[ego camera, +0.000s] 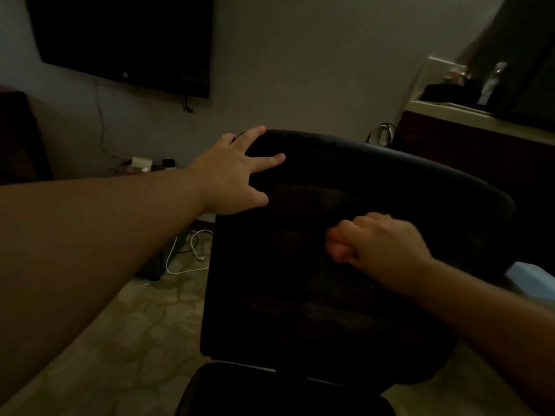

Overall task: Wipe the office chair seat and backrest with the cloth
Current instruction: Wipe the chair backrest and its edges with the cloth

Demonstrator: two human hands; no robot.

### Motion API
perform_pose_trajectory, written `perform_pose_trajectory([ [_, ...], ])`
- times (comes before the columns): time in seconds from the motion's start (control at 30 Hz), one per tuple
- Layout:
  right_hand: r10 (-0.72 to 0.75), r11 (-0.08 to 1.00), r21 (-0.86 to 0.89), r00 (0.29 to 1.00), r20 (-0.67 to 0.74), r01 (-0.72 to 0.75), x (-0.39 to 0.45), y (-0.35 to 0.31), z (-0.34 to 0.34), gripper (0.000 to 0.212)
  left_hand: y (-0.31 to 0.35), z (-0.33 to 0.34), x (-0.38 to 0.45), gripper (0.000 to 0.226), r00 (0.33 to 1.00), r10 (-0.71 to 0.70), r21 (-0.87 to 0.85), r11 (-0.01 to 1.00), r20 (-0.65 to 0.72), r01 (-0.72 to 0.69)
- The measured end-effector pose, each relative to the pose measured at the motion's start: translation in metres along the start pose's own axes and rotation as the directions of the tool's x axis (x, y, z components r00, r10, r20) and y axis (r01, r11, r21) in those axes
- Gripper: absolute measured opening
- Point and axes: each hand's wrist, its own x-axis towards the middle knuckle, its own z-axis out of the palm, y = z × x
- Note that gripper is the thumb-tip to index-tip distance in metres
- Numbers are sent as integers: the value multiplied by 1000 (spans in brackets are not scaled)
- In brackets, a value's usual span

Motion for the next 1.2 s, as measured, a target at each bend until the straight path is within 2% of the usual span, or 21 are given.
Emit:
perform_pose_trajectory([
  [0.07,132,991,-17,991,-37,-133,0,24,-4,34,4,2,1,84,1000,-3,-24,1000,5,3],
  [0.13,344,939,30,925,-159,-344,16,32,-8,35,10,2,3,83,1000,-23,-45,999,10,24],
  [0.2,439,898,153,863,-248,-413,35,14,-3,34,13,3,3,83,999,-36,-58,998,16,37],
  [0.27,352,927,216,908,-226,-306,39,-18,2,30,8,4,0,84,1000,-24,-65,998,9,25],
  [0.33,60,994,93,993,-101,-51,27,-29,5,31,5,4,-6,84,1000,-24,-61,998,3,24],
  [0.37,-26,999,23,998,-50,27,23,-20,2,35,6,3,-7,84,1000,-27,-64,998,5,27],
  [0.43,79,997,11,991,-107,-78,28,5,-8,42,12,1,-5,84,1000,-29,-89,996,8,29],
  [0.5,306,951,118,919,-249,-284,50,17,-19,42,14,1,-2,83,999,-36,-108,993,10,37],
  [0.57,333,942,166,883,-331,-293,69,5,-18,38,12,2,-2,84,999,-37,-99,994,20,38],
  [0.63,140,987,117,938,-316,-108,67,-17,-10,32,5,3,-5,88,1000,-15,-90,996,9,16],
  [0.7,-164,986,-7,974,-155,165,46,-20,-1,29,-1,6,-12,92,1000,6,-95,995,-28,-9],
  [0.73,-234,971,-65,967,-104,228,39,-9,-1,29,-2,9,-15,94,999,9,-118,993,-47,-15],
  [0.77,-200,978,-85,973,-113,191,36,3,-2,30,-3,14,-18,95,997,7,-166,986,-74,-20],
  [0.8,-77,997,-43,982,-174,71,38,12,-6,32,-4,21,-21,97,994,-1,-237,971,-111,-25],
  [0.87,223,973,119,923,-313,-195,58,14,-16,37,-1,39,-29,102,981,-62,-399,917,-183,-16],
  [0.9,294,953,182,890,-348,-244,71,5,-18,40,3,49,-33,103,974,-107,-475,880,-200,0],
  [0.97,262,952,254,889,-376,-173,86,-25,-18,37,9,64,-40,100,956,-193,-617,787,-223,15],
  [1.0,166,967,241,919,-358,-81,87,-40,-15,34,10,71,-43,98,945,-225,-665,746,-239,9],
  [1.1,-168,982,53,961,-218,184,71,-44,-8,29,1,84,-58,96,949,-194,-617,787,-249,-1],
  [1.13,-157,985,40,964,-215,169,69,-31,-10,30,-2,89,-63,97,962,-161,-577,817,-219,5],
  [1.2,56,990,142,958,-280,-16,78,-10,-23,34,-6,99,-70,98,978,-136,-537,843,-160,30],
])
